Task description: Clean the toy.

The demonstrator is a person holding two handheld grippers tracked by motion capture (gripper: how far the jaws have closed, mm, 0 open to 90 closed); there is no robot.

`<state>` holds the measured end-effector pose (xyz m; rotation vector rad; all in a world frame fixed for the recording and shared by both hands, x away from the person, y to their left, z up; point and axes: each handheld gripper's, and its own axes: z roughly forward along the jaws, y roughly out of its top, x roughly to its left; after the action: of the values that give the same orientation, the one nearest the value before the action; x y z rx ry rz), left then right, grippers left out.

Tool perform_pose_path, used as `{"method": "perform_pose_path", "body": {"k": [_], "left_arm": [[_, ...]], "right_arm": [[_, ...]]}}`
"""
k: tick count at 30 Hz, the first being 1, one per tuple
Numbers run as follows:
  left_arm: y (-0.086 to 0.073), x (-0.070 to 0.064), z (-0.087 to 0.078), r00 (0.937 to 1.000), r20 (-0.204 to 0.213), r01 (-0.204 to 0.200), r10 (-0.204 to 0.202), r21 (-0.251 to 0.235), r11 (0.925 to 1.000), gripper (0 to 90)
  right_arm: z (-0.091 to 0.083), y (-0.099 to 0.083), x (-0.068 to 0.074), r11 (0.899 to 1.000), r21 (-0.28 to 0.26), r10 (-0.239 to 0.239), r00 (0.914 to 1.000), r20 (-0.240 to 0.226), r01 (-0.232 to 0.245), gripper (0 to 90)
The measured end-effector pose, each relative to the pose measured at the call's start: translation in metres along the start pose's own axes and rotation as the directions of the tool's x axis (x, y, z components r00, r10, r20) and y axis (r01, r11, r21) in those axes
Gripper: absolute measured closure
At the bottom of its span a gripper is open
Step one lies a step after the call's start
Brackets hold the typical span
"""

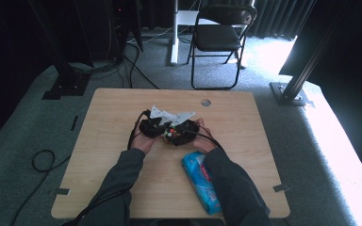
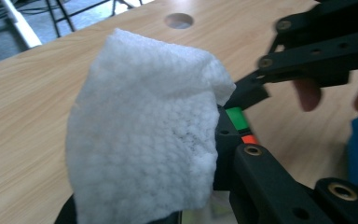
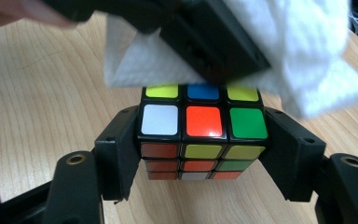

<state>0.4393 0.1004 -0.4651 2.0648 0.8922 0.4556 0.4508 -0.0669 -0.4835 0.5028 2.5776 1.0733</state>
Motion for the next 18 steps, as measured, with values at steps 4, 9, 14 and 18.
{"method": "perform_pose_path", "body": {"k": [4, 9, 14, 18], "left_arm": [[0.001, -0.0057, 0.0013, 0.9996, 0.025, -0.015, 0.015, 0.005, 0.9999, 85.3], [0.0013, -0.0094, 0.0013, 0.9981, 0.061, -0.013, 0.013, 0.0, 0.9999, 85.3], [-0.0011, -0.0098, 0.0003, 0.9932, 0.116, 0.011, -0.009, -0.011, 0.9999, 84.9], [-0.0035, -0.0074, -0.003, 0.9938, 0.11, 0.017, -0.015, -0.017, 0.9997, 84.8]], "right_arm": [[0.0007, -0.0006, 0.0004, 1.0, 0.0, -0.001, 1.0, -0.001, 0.001, 34.2], [0.0009, -0.0009, -0.0001, 1.0, -0.001, 0.005, 1.0, 0.002, -0.005, 34.2], [0.0004, -0.0015, -0.0012, 1.0, -0.004, 0.01, 0.9999, 0.002, -0.01, 34.2], [-0.0001, -0.0015, -0.0011, 1.0, -0.006, 0.016, 0.9999, 0.002, -0.016, 34.2]]}}
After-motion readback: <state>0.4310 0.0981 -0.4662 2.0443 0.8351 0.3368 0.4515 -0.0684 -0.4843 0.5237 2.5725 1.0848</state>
